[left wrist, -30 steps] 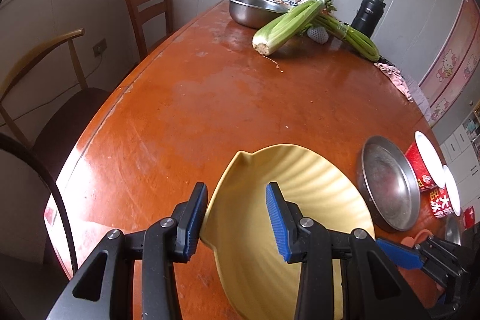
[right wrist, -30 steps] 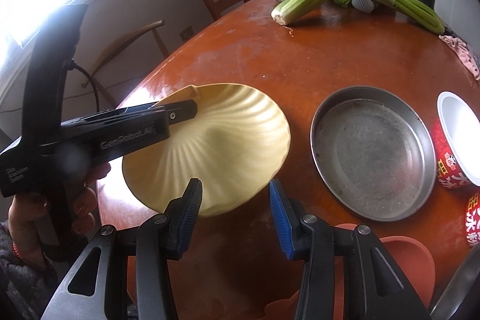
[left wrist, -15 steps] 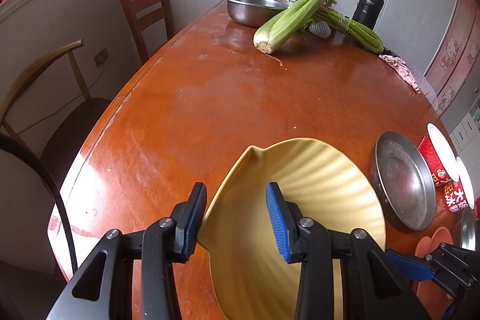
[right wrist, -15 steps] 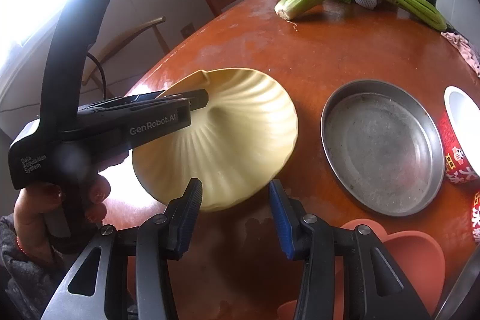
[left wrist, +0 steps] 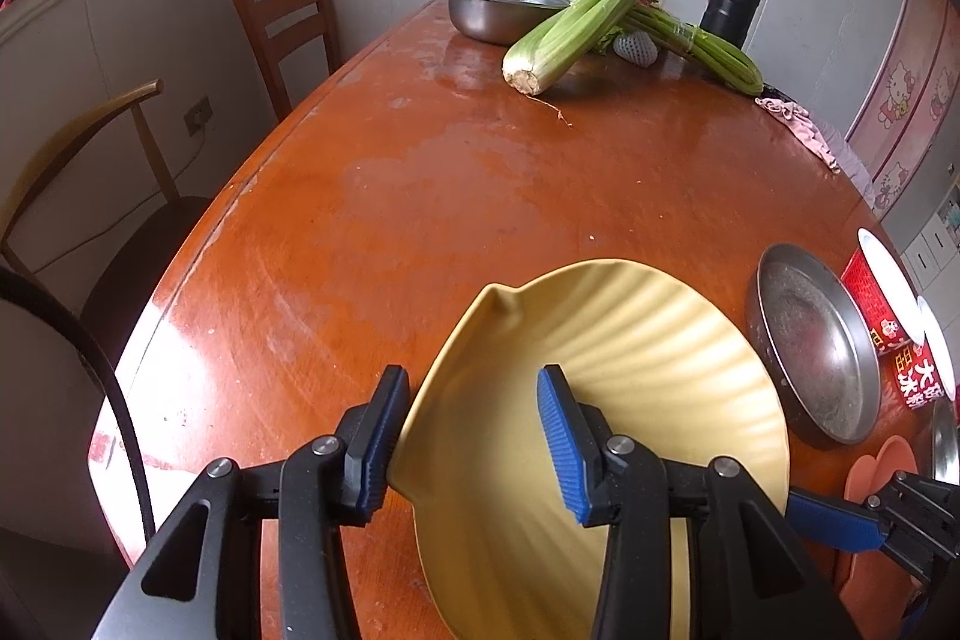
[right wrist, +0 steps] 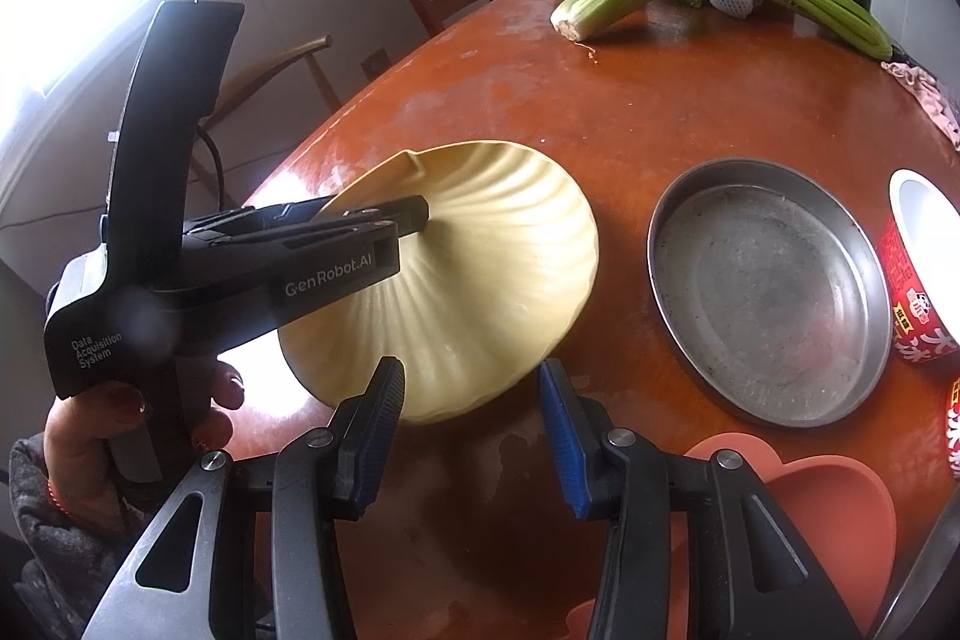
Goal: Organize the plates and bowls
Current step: 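Carry the yellow shell plate with the left tool beside the metal tray, then lower the yellow shell plate onto the table and open the left tool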
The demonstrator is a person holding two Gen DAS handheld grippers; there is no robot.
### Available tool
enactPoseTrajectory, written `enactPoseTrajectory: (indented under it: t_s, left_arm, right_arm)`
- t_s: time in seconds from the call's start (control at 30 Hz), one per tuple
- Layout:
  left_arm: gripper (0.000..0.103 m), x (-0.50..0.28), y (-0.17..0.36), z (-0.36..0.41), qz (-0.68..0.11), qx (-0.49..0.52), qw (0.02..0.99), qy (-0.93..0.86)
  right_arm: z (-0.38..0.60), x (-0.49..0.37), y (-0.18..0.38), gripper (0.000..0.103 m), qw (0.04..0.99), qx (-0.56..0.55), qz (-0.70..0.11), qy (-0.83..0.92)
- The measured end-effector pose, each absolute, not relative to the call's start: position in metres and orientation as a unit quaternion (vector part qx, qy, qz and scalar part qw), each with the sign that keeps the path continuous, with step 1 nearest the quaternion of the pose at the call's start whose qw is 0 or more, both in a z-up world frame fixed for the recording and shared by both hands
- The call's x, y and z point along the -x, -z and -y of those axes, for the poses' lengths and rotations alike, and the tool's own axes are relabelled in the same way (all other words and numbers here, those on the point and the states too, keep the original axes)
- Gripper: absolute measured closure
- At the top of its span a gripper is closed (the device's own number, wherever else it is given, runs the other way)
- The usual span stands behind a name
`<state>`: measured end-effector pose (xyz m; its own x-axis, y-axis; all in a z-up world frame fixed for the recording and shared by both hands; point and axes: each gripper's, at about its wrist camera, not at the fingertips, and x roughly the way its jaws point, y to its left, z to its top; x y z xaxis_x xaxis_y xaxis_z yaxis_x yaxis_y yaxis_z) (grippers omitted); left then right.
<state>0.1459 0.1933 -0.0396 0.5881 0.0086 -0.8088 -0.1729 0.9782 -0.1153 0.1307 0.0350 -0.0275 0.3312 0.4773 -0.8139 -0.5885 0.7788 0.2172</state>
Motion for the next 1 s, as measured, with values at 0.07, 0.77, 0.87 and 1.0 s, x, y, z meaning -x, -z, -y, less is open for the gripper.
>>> enactPoseTrajectory:
  t_s: [0.07,0.77,0.87,1.0]
  left_arm:
    - [0.058,-0.144,0.04,-0.191,-0.45,0.086,0.887,-0.05]
    - [0.04,-0.126,0.01,-0.175,-0.411,0.056,0.908,-0.064]
    - [0.039,-0.119,0.001,-0.166,-0.401,0.05,0.913,-0.06]
    - [0.039,-0.112,-0.01,-0.153,-0.392,0.046,0.917,-0.051]
  right_arm:
    - [-0.036,-0.13,0.028,0.054,0.81,0.059,-0.48,-0.331]
    - [0.008,-0.129,0.005,0.055,0.836,0.018,-0.451,-0.311]
    - [0.016,-0.127,-0.001,0.054,0.843,0.017,-0.442,-0.306]
    - [0.028,-0.127,-0.008,0.054,0.851,0.013,-0.432,-0.3]
